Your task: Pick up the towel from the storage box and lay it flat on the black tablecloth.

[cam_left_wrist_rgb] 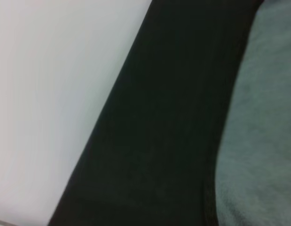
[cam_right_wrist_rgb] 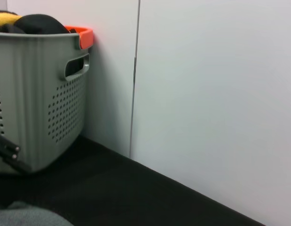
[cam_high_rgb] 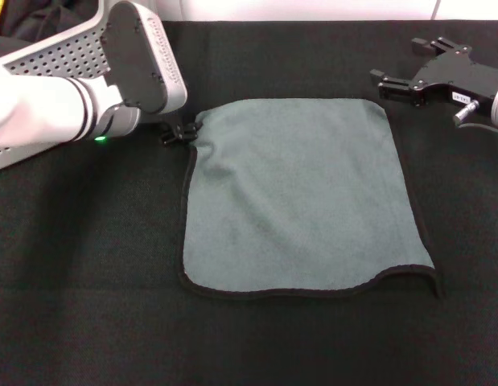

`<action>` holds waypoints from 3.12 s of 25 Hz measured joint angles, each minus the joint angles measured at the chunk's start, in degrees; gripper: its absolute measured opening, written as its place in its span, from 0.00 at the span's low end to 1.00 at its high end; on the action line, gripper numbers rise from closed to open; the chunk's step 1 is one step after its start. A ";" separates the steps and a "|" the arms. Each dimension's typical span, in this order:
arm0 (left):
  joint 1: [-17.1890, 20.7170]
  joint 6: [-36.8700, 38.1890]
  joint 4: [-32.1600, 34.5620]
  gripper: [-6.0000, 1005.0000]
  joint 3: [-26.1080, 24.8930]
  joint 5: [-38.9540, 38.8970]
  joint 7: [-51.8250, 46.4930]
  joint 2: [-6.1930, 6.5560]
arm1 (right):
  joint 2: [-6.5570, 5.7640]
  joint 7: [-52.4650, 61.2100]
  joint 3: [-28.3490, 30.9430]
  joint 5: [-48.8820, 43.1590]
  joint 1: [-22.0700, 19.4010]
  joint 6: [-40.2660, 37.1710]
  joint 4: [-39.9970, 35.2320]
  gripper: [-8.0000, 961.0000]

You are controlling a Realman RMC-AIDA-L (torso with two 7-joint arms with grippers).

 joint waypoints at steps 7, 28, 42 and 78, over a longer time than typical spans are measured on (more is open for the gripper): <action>8.95 0.78 11.82 0.86 4.15 -7.66 2.18 0.26 | 0.00 -0.09 0.07 1.89 -3.44 -3.69 -3.98 0.90; 16.41 55.13 6.49 0.86 -17.33 -47.35 11.84 2.00 | -1.54 5.02 0.42 0.66 -15.57 -36.19 -18.39 0.92; 17.32 66.62 2.77 0.86 -18.26 -43.24 7.35 2.27 | -2.30 13.30 0.49 -5.96 -17.65 -51.43 -27.89 0.92; 17.16 67.04 3.36 0.86 -18.47 -43.34 8.36 2.33 | -1.67 15.03 0.38 -8.73 -17.80 -53.00 -28.40 0.92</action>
